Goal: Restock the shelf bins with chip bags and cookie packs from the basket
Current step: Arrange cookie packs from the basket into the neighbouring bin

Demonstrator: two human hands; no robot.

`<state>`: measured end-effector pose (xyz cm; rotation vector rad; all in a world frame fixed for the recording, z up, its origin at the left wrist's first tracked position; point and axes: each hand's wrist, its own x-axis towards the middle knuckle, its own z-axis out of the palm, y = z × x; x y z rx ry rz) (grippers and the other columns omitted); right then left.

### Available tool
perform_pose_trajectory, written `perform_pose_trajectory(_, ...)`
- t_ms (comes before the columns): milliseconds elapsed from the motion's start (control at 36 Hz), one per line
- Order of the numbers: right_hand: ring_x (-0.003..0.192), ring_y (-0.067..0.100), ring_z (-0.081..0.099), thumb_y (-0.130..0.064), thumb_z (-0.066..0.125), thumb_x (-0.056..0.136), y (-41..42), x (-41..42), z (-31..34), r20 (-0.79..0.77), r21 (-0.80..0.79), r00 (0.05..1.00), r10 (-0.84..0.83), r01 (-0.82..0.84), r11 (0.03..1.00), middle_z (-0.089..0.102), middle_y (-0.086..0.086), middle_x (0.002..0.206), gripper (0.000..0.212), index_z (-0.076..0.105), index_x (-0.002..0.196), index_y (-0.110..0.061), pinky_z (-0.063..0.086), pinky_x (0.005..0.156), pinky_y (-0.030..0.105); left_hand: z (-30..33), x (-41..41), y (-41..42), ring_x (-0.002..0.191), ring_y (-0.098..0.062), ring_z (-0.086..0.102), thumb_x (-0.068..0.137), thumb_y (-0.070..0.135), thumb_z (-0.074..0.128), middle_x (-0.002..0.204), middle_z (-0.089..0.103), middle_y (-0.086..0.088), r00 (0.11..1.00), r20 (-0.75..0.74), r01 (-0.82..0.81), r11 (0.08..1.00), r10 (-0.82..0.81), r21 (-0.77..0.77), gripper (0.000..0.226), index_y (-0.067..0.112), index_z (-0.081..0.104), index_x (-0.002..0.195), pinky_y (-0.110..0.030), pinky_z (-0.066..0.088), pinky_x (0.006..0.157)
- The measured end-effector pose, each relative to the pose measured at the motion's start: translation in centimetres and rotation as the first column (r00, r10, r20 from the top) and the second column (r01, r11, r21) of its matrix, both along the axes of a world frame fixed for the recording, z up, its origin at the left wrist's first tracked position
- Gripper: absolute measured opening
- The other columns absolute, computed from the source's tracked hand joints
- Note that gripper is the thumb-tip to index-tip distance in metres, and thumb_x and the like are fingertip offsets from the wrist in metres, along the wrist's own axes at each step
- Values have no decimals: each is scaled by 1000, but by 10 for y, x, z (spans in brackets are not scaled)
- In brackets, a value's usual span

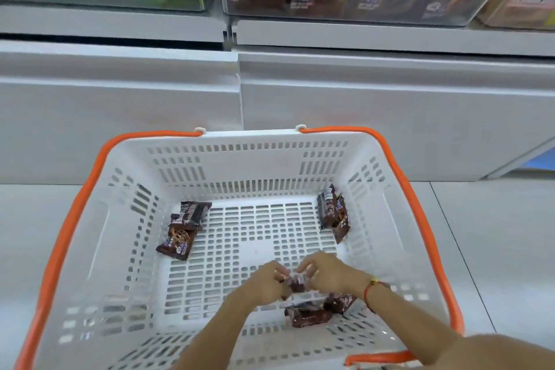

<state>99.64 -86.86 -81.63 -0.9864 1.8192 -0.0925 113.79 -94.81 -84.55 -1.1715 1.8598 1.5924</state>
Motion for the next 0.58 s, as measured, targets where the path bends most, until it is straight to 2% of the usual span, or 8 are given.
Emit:
perform_pose_trajectory(56,70,9,58,-11,57,93,-8,-5,12,17,-42,992,-123,123,991,62,4,106,21,64,113,-11,47,56,13,9,-6,-10,63,-10,51,93,11,57,79,53,-1,984,22,-177,982,175,65,3,8,57,94,-19,43,57)
perform_pose_trajectory(83,69,10,58,-18,57,95,-12,-9,20,22,-71,988,-155,156,985,63,4,104,20,66,110,-9,46,56,12,14,-8,-16,67,-12,53,95,15,54,84,55,-3,975,43,-221,971,218,93,8,7,57,94,-21,44,58)
perform_pose_trajectory(167,91,20,62,-34,62,92,-22,-22,52,66,-136,974,-218,225,965,64,13,107,44,63,117,2,48,74,17,38,-11,-32,83,-15,60,98,29,49,113,60,-4,958,34,-286,937,285,203,27,9,56,116,-22,51,66)
perform_pose_trajectory(250,109,19,59,-27,67,89,-27,-36,87,101,-187,961,-256,271,944,63,7,115,40,63,119,-2,45,94,26,70,-14,-45,84,-10,62,99,37,47,104,64,3,955,-80,-262,936,287,234,26,18,59,113,-17,50,66)
perform_pose_trajectory(333,95,19,62,-21,68,89,-30,-49,113,103,-305,940,-326,342,889,67,8,95,21,71,97,-3,46,85,25,103,-20,-52,80,-8,66,97,39,49,100,71,4,921,-222,-264,932,320,247,28,19,63,112,-16,47,63)
perform_pose_trajectory(417,79,13,62,-13,64,90,-32,-55,142,150,-404,905,-399,424,810,64,0,78,14,68,77,-11,47,69,11,137,-27,-57,73,-6,69,98,39,49,93,73,5,873,-335,-297,931,354,211,32,17,64,116,-15,44,59)
perform_pose_trajectory(500,67,5,59,-9,61,92,-32,-57,171,224,-490,881,-417,472,733,64,-2,74,15,65,79,-15,44,58,7,171,-33,-60,82,-7,71,96,45,47,93,74,10,840,-423,-289,940,340,183,32,24,64,113,-17,47,67)
perform_pose_trajectory(583,67,5,55,-10,60,93,-32,-60,198,205,-576,881,-425,460,676,60,0,76,7,64,95,-14,43,54,9,204,-39,-66,87,-1,67,94,51,47,92,73,13,836,-471,-268,959,280,94,32,27,66,105,-21,48,75)
